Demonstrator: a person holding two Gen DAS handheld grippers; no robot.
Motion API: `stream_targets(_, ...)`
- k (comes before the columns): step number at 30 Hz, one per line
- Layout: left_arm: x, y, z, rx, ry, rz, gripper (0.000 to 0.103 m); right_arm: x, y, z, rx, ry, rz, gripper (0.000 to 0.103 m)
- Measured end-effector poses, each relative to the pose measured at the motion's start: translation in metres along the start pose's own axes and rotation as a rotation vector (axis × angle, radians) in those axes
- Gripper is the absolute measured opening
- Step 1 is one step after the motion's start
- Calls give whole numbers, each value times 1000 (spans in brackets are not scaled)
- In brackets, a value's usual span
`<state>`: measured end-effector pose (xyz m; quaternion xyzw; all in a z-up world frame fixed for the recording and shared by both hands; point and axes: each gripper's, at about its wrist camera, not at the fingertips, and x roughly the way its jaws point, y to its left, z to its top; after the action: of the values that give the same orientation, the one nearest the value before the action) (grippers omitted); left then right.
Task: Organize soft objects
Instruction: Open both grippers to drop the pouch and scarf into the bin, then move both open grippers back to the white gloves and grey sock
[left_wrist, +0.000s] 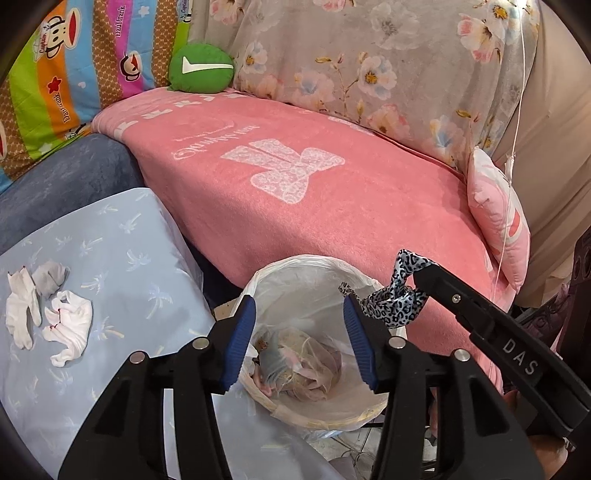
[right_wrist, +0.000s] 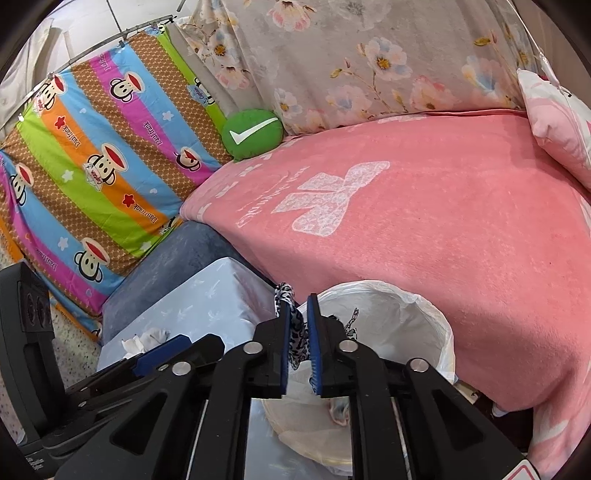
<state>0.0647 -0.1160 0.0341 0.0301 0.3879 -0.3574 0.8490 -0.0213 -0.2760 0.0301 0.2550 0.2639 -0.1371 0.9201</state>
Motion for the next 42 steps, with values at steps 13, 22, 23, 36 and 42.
stream_targets(13,-3,14,-3,-42,-1,31,48,15,-4,-16,-19,50,-49,26)
stream_targets(22,-4,33,-19,-60,19,58,48,51,-22,-88,-86,291,-131,26)
stream_targets(23,-3,33,-21,-58,24,59,48,50,-22,-89,-81,289,-132,26)
stream_targets(36,-5,50,-31,-92,36,74,48,34,13,-56,-122,189,-86,28)
stream_targets(42,-10,72,-35,-128,32,98,48,41,42,-55,-158,190,-49,29)
